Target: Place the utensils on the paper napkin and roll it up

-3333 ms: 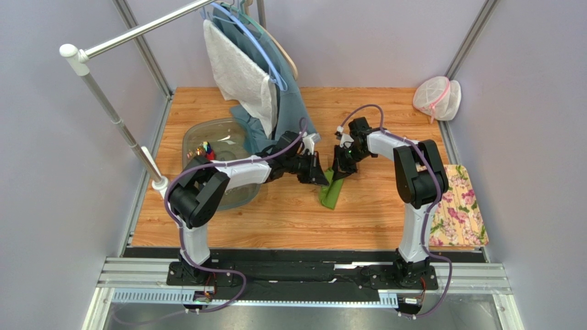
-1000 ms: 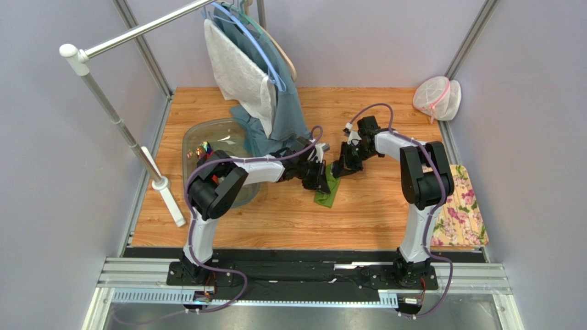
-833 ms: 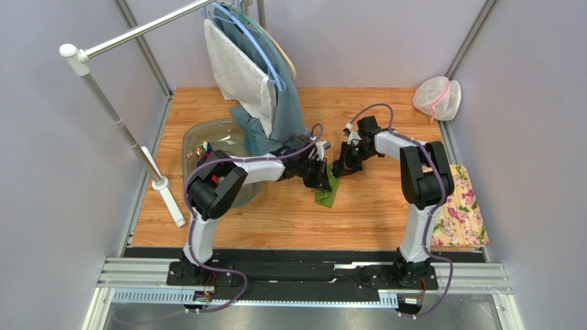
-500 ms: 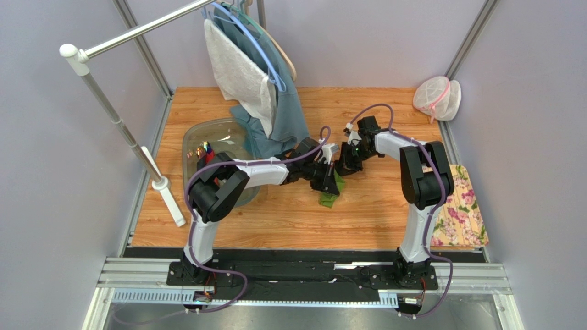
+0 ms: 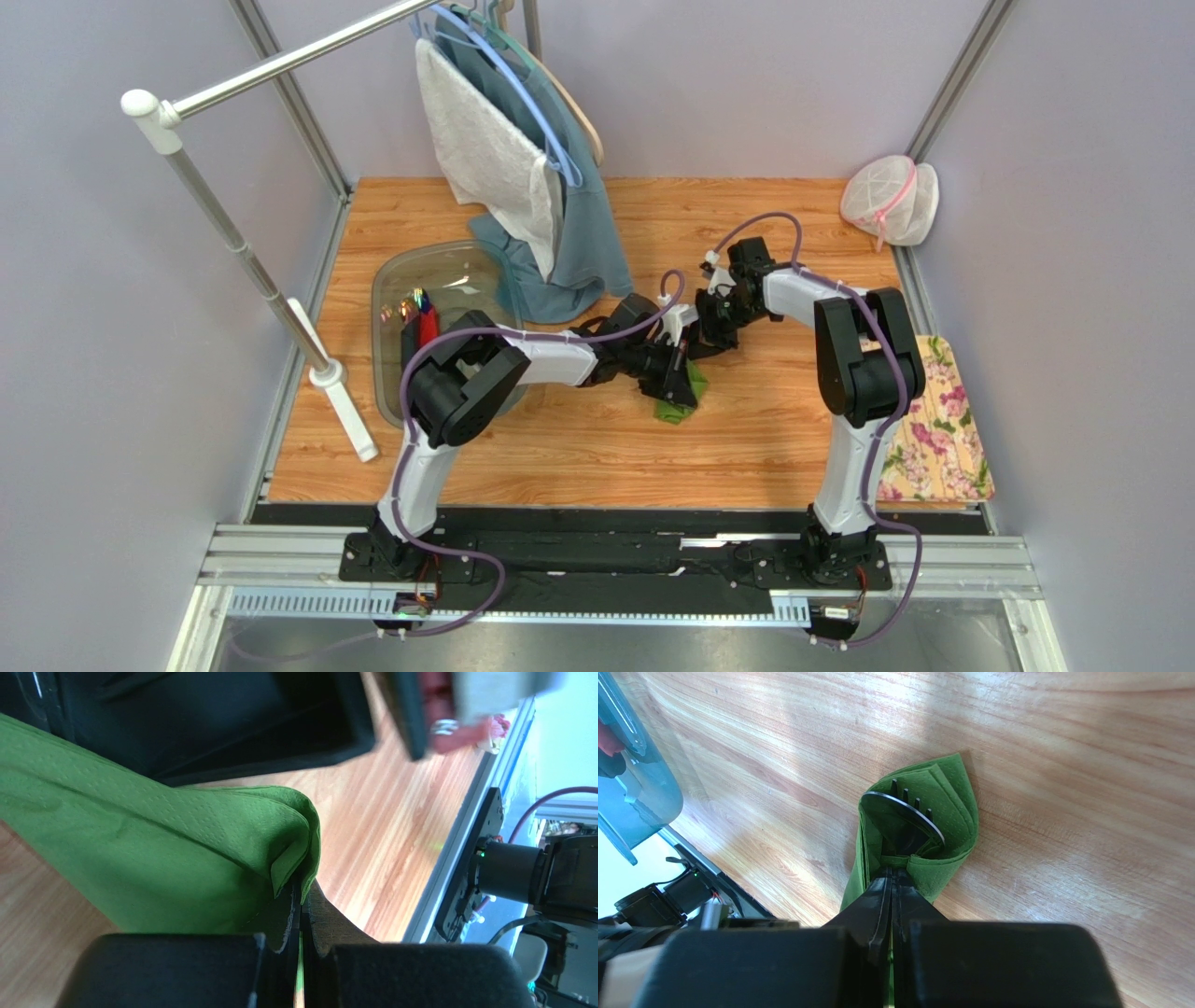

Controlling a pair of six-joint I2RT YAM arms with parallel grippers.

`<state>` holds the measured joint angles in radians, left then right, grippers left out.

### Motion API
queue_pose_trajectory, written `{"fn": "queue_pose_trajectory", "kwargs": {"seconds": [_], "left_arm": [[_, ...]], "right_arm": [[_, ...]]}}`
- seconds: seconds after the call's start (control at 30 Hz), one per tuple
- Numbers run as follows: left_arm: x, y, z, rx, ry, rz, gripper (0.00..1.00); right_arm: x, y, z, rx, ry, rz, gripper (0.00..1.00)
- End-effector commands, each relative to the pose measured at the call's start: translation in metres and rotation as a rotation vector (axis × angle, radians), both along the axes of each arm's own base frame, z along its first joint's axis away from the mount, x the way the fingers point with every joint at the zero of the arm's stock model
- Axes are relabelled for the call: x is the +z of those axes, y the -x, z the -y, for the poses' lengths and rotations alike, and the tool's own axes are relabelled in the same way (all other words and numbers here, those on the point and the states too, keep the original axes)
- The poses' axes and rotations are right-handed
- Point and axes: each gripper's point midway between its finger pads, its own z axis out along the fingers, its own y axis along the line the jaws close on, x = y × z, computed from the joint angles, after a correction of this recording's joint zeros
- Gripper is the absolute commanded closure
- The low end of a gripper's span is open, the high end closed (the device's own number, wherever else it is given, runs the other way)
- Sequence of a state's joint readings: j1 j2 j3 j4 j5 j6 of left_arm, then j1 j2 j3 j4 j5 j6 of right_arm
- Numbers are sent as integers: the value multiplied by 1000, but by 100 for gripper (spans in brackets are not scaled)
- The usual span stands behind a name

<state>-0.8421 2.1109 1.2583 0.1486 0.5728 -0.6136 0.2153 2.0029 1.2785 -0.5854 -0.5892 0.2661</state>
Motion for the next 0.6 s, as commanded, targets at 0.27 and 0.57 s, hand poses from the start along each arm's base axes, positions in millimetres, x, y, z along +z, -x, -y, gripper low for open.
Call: {"fn": "queue_pose_trajectory", "kwargs": {"seconds": [0.27, 0.57], "left_arm": [[-29, 16, -7, -42, 38, -77, 96], [-48, 16, -23, -39, -1, -115, 91]], "right_arm": [[-25, 2, 17, 10, 148, 2, 99], [66, -34, 19, 8, 121, 139, 91]]}}
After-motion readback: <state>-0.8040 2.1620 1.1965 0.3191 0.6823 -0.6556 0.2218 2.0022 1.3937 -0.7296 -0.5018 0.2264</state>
